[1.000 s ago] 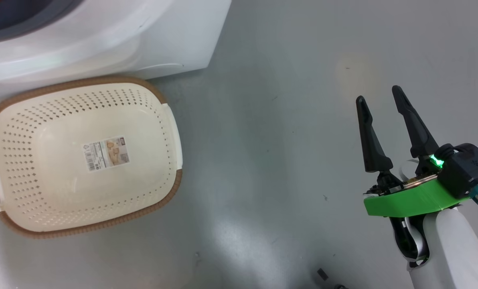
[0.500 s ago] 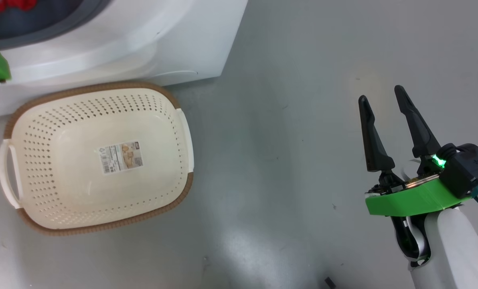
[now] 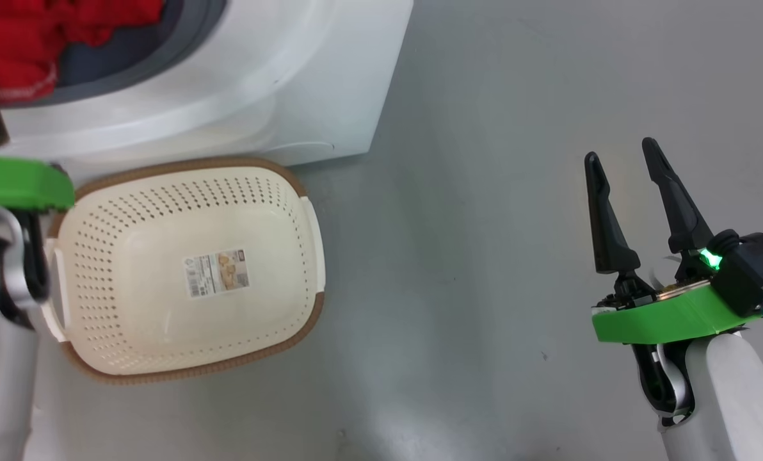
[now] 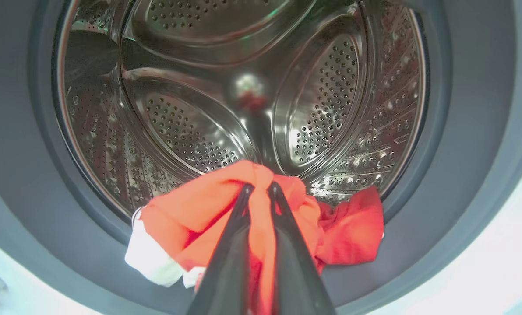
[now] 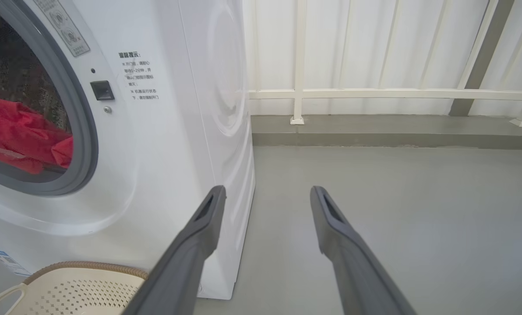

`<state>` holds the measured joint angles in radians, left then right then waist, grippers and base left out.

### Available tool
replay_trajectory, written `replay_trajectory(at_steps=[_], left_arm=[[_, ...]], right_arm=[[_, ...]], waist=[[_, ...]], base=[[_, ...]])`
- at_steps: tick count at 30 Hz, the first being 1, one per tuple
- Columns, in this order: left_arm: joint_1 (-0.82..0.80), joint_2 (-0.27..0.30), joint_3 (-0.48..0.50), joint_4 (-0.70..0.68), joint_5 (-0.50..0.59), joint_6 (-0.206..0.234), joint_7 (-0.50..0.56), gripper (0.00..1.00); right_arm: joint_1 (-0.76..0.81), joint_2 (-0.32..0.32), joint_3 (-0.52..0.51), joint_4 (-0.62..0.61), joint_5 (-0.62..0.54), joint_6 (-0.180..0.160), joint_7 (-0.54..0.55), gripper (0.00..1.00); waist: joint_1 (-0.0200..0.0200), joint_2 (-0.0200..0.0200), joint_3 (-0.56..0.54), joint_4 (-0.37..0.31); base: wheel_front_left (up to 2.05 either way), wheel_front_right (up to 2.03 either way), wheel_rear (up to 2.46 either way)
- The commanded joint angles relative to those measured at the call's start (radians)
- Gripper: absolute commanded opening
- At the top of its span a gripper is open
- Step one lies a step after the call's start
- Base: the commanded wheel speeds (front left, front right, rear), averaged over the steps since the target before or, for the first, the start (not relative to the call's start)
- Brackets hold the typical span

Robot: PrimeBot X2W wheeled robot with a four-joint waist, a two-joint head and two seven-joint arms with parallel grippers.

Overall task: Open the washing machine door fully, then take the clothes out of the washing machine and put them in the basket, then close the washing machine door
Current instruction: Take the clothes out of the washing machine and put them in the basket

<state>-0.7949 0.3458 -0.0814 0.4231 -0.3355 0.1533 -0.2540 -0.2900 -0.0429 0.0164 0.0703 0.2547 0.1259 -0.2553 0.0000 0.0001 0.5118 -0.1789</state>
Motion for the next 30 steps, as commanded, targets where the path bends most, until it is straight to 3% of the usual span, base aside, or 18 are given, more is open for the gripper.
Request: replay_trajectory(at_steps=[1,18,30], left_arm=[[0.046,0.035,0.032,-0.056,0.002,0.002,-0.008,0.0],[0.333,-0.027,0.029,-0.322,-0.009,0.029,-0.005,0.0],[0.438,-0.041,0.01,-0.49,-0.018,0.053,0.027,0.0]], right_arm=[[0.025,-0.007,0.017,-0.02,-0.001,0.005,-0.006,1.0],[0.093,-0.007,-0.018,-0.022,-0.001,0.005,-0.006,1.0],[0.106,-0.007,-0.037,-0.031,0.006,0.005,-0.006,1.0]], waist=[[0.0,-0.0001,-0.029,0.009],[0.0,-0.0001,-0.166,0.034],[0.0,-0.0001,-0.189,0.049]], base=[[0.0,0.0,0.0],[0.0,0.0,0.0],[0.0,0.0,0.0]])
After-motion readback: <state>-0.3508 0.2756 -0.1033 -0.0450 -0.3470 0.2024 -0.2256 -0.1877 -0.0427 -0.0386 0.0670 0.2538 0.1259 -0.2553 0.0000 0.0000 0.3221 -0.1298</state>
